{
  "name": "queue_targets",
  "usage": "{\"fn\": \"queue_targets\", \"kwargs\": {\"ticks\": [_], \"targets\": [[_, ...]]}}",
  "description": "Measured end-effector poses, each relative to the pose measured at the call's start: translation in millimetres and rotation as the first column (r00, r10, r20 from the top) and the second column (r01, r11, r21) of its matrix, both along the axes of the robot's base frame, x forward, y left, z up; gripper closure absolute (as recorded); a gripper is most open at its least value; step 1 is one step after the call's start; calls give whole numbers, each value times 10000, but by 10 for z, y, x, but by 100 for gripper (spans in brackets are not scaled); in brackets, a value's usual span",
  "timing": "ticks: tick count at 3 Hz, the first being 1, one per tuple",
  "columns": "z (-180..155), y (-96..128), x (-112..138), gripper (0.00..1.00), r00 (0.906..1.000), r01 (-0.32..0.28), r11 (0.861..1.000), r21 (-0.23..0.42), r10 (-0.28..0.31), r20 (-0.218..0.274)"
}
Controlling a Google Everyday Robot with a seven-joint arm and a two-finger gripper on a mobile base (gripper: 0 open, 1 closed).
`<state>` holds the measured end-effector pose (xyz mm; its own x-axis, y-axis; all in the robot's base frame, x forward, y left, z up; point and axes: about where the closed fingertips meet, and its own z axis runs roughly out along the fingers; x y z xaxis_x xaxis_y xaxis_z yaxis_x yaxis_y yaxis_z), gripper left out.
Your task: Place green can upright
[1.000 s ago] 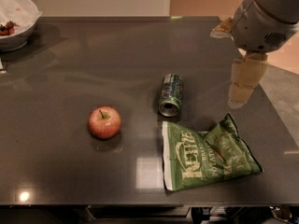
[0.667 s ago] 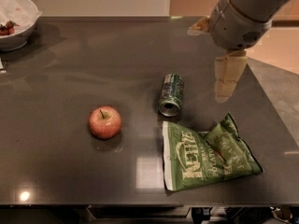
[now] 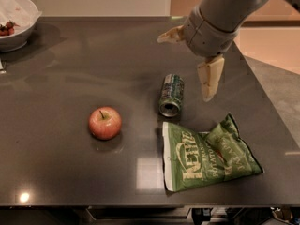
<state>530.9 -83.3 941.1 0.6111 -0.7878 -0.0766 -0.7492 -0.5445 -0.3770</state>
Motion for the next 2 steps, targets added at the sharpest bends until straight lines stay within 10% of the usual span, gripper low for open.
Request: {"fn": "queue_targets", "kwargs": {"ticks": [1, 2], "targets": [[-163, 154, 2, 0, 9807, -1926, 9806, -350, 1936, 280], [-309, 268, -34, 0, 9344, -3539, 9335, -569, 3556, 210]]}}
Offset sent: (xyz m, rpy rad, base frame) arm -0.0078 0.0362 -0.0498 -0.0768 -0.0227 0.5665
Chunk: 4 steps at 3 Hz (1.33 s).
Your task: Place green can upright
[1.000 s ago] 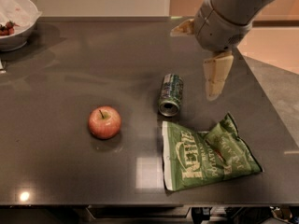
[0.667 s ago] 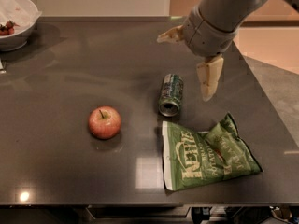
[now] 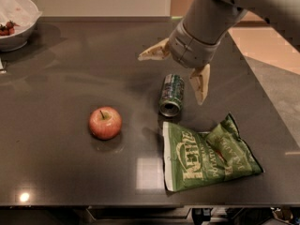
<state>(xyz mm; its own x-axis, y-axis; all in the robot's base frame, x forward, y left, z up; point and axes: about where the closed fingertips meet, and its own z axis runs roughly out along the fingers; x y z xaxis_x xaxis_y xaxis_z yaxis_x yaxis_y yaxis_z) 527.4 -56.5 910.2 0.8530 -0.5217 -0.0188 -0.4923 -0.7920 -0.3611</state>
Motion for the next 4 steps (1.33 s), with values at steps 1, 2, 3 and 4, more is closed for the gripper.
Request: {"fn": "queue_targets", "kwargs": {"ticks": [1, 2, 3, 4], "targets": [[-150, 74, -10, 0, 9934, -1145, 9922, -488, 1146, -17], [-339, 96, 18, 0, 9787, -2048, 9703, -1284, 2045, -159], [-490, 55, 35, 0, 9665, -2555, 9438, -2097, 2548, -308], [-600, -33, 41, 0, 9575, -2868, 9162, -2798, 2833, -537]]}}
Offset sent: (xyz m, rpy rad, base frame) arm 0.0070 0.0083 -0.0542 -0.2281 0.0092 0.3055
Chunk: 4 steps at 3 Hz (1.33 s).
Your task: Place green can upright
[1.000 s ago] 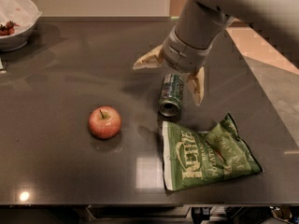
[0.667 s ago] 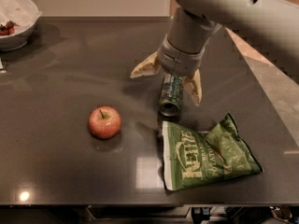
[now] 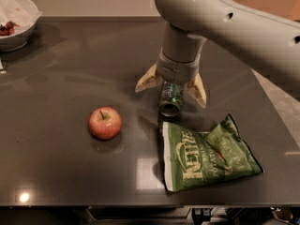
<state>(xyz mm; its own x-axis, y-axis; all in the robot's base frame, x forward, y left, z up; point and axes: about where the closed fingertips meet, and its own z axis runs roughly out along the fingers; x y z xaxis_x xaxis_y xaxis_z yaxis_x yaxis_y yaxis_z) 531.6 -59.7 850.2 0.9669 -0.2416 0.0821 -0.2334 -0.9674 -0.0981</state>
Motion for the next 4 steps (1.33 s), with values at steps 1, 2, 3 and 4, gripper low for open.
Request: {"fn": "queue_targets", "kwargs": {"ticks": [1, 2, 3, 4], "targets": [[-48, -61, 5, 16, 9998, -186, 9989, -430, 186, 3], [-60, -95, 41, 40, 9997, -237, 9973, -692, 240, 30], [-39, -86, 94, 71, 9999, -139, 9977, -670, 143, 53], [152, -44, 102, 100, 9945, 969, 9940, 515, -947, -450]]}}
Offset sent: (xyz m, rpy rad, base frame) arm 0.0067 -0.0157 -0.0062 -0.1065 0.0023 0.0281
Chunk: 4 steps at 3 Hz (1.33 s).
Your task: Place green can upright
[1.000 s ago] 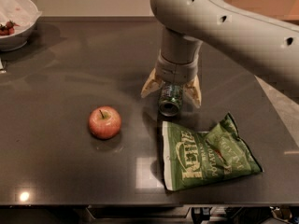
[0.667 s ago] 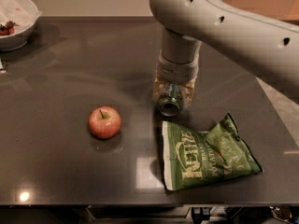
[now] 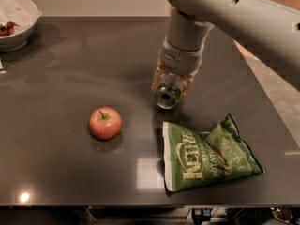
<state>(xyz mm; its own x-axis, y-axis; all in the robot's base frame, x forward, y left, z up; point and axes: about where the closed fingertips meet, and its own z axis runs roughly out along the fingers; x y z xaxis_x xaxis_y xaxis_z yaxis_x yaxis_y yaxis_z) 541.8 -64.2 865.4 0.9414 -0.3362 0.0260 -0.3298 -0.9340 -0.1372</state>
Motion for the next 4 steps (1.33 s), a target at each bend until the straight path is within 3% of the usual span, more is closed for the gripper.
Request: {"fn": "queue_targets", "kwargs": {"ticks": [1, 2, 3, 4], "targets": [[261, 35, -16, 100, 9866, 1515, 9764, 1538, -1398, -843], [501, 211, -47, 100, 9267, 3411, 8941, 2903, -2681, -2633], [651, 440, -63, 100, 8419, 4895, 7969, 3540, -3260, -4301], [721, 660, -84, 100, 7142, 6341, 6903, 3484, -3501, -6061]]}}
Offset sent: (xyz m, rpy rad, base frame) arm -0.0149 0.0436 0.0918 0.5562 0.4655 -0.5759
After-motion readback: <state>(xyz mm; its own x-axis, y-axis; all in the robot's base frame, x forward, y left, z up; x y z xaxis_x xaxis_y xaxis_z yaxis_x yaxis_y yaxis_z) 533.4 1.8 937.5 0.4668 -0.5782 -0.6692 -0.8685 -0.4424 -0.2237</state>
